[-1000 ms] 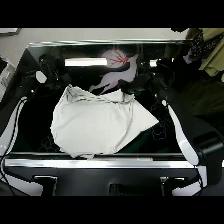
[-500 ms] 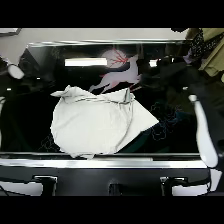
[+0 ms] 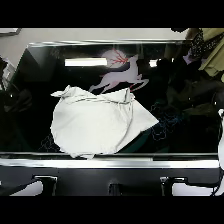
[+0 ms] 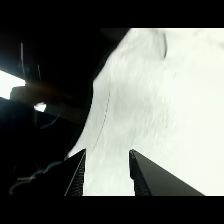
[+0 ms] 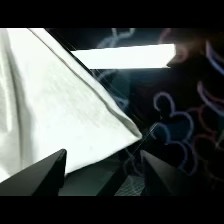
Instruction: Fold the clothes and pants, and hang the long-sleeved shirts on hangers.
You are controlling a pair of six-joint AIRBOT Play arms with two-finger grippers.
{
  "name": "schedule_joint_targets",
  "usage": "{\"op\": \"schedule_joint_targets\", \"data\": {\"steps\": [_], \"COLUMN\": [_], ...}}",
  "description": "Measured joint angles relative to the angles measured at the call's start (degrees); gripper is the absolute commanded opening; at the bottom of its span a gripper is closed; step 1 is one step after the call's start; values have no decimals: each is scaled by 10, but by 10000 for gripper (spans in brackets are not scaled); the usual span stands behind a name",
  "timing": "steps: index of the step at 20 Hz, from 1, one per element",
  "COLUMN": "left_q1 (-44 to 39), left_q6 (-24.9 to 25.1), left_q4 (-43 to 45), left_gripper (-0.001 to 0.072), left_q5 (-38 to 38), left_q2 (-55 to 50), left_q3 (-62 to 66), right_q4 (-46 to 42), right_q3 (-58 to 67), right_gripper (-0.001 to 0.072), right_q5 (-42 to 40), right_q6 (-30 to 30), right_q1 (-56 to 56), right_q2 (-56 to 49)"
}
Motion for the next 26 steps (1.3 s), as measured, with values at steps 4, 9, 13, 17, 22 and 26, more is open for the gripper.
{"op": "schedule_joint_targets", "data": {"steps": [4,9,13,17,22,26], "left_q1": [9,11,11,11,11,11], "left_q6": [6,14,20,27,41,66], "left_q4": [-4,-24,-35,-39,-41,-76], "left_gripper": [332,332,332,332,332,332], "left_q5": [10,27,37,39,40,59], "left_q2": [59,83,88,90,99,105], "left_q3": [-106,-169,-188,-194,-245,-325], "right_q4": [11,46,71,74,68,65], "right_q3": [-65,-118,-144,-152,-154,-154], "right_gripper": [563,562,538,31,33,33], "right_q5": [27,60,88,122,141,127], "right_q6": [-16,-34,-39,-38,-27,-23], "right_q1": [-8,-10,2,47,67,70], "right_q2": [1,2,-1,-8,1,41]}}
